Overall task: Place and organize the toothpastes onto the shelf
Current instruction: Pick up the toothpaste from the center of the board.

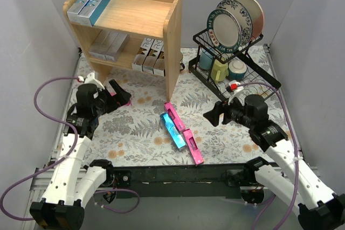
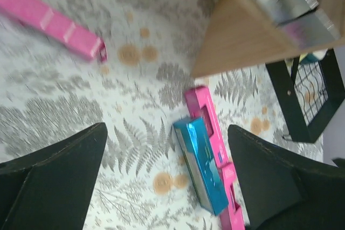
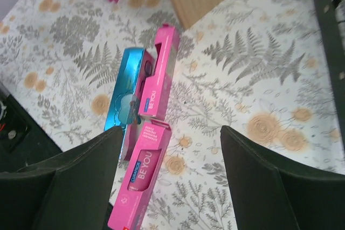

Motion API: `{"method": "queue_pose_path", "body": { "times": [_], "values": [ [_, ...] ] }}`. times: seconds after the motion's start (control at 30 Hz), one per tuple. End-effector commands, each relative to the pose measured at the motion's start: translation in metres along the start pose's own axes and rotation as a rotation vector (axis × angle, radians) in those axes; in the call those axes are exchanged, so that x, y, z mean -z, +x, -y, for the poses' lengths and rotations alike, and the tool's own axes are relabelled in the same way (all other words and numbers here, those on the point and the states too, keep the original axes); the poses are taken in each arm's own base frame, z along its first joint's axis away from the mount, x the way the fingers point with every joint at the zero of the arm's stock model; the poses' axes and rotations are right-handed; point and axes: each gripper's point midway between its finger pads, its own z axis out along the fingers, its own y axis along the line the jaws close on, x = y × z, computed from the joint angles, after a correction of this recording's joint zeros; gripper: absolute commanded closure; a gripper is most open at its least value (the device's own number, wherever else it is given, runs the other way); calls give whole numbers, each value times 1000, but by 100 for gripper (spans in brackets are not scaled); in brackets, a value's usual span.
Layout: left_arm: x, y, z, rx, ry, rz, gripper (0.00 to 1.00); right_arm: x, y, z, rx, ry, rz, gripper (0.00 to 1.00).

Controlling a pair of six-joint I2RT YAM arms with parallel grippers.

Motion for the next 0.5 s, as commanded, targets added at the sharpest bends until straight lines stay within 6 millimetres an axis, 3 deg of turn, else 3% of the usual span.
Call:
{"method": "queue_pose_path", "body": {
  "times": [0.0,0.13,0.27,0.3,0.33,0.37,0.4,0.43,0.47],
  "values": [
    [-2,47,5,153,98,-105,5,-13,24,-12,-77,-87,-118,19],
    [-11,74,7,288,91,-149,4,-25,45,-17,-109,-101,-217,19],
    [-25,106,20,276,41,-207,2,-35,69,-14,-163,-74,-310,19],
    [-23,121,37,242,57,-242,2,-37,73,-12,-170,-68,-318,19],
    [-28,122,36,232,12,-209,2,-38,78,-10,-177,-56,-325,19],
    [-36,136,39,253,-31,-235,2,-38,78,-8,-183,-46,-320,19],
    [-33,150,54,228,-16,-264,2,-39,77,-4,-177,-23,-312,19],
    [-36,146,59,230,-39,-224,2,-39,76,-2,-176,-10,-308,19],
    [-43,159,63,229,-73,-241,2,-38,74,3,-171,21,-296,19]
  ]
}}
